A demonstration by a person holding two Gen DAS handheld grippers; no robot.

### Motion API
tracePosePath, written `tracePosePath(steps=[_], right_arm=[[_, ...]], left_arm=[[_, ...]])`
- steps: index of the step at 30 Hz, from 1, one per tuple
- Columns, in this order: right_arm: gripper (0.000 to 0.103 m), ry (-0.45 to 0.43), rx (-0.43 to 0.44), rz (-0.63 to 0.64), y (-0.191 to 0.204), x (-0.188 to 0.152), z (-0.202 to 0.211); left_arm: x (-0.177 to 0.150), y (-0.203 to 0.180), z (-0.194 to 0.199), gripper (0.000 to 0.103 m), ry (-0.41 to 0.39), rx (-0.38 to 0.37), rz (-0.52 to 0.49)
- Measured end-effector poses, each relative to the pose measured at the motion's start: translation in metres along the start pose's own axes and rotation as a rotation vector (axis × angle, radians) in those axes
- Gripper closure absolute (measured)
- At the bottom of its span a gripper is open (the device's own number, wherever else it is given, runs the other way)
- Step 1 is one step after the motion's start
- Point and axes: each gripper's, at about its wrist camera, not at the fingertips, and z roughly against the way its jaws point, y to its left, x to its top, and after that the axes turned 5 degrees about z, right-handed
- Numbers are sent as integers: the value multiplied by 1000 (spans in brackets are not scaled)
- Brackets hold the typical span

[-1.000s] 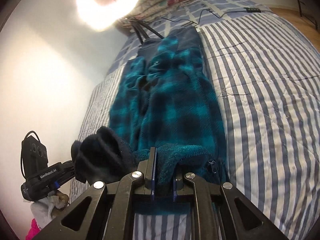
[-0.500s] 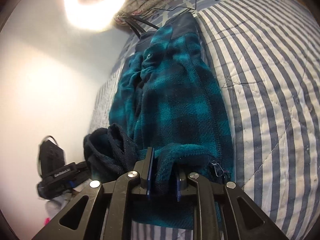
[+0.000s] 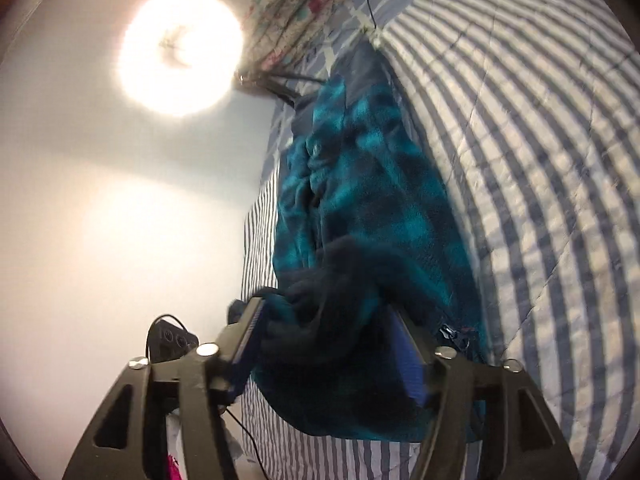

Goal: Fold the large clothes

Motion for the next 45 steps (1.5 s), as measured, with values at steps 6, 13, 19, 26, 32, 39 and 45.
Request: tracePosePath(steps=[6, 13, 19, 26, 32, 39, 45], right_arm=[[47, 11, -26, 256, 55, -6, 14], [67, 91, -269, 527, 82, -38, -18], [64, 101, -305, 355, 15, -21, 0], [65, 162, -302, 330, -8, -29, -5], [79, 181, -349, 373, -2, -37, -16], [98, 177, -444, 396, -2, -43, -12], [85, 150, -507, 456, 14, -43, -11]], left_arm=[[11, -12, 35, 43, -62, -32, -50], [6, -1, 44, 43, -86, 89, -253], [-8, 29, 12, 49, 30, 138, -258], [-25, 27, -8, 49, 84, 162, -300], [-34, 22, -6, 81, 43, 187, -313], [-41, 40, 9, 85, -5, 260, -206], [-41, 26, 14, 71, -31, 294, -290]])
